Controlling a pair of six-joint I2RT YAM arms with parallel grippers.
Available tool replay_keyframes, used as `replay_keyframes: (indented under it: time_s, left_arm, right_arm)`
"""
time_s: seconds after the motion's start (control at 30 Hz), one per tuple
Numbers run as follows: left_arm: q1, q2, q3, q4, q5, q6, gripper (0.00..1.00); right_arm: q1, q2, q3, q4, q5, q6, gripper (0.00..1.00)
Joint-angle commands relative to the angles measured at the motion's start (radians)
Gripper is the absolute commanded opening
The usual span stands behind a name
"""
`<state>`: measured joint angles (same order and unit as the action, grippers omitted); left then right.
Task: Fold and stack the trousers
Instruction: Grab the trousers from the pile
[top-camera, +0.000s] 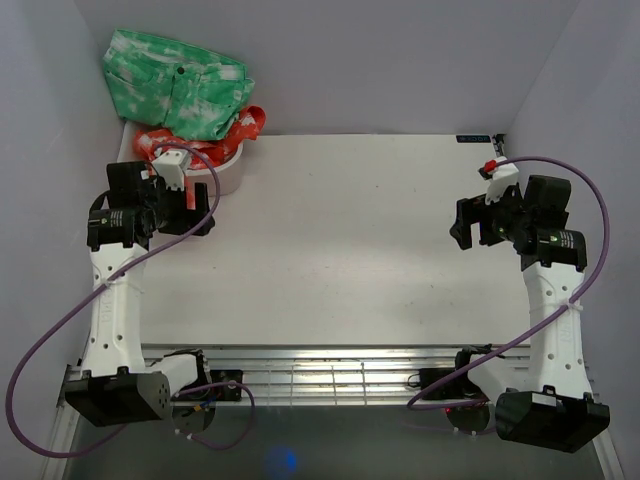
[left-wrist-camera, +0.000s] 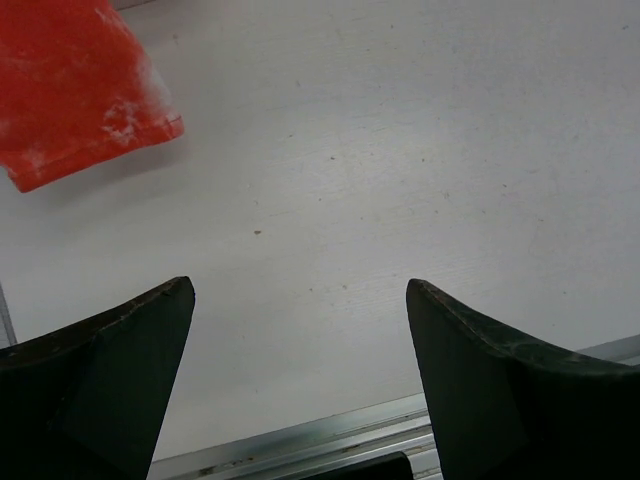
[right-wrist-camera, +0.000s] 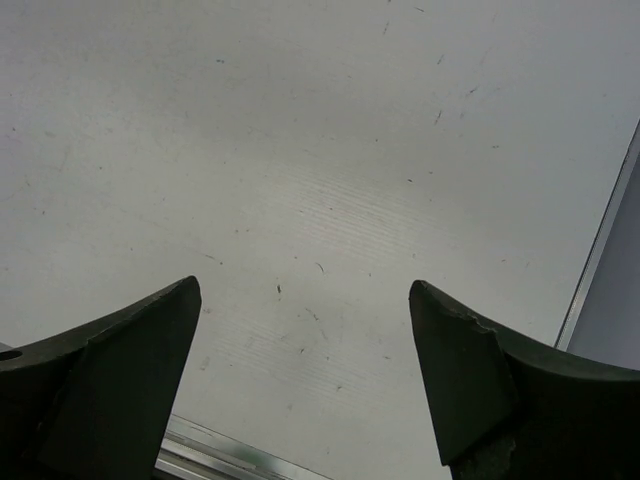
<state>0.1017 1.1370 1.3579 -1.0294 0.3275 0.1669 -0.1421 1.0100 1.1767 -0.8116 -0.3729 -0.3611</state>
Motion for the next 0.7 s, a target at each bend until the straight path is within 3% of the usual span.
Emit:
replay_keyframes:
  time_s: [0.0,0.1,0.37,0.67]
  left_arm:
    - [-0.002,0.003,0.094,0.081,-0.088,-0.041,0.98]
    - [0.0,0.105,0.191,0.097,-0.149,-0.082,0.98]
    - [0.0,0.36,0.528,0.245,-0.146,-0.218,0.98]
    - [0.0,0.622,0.615,0.64,-0.142,-0.329,0.98]
  right_arm:
    - [-0.002,-0.024,0.038,0.017,-0.015,0.013,0.9]
    - [-0.002,-0.016,0.04,0.012,-0.009,0.01,0.9]
    - [-0.002,-0.002,0.051,0.011,0.015,-0.002,0.9]
    - [-0.002,0.044,0.055,0.02,0.034,-0.007,0.9]
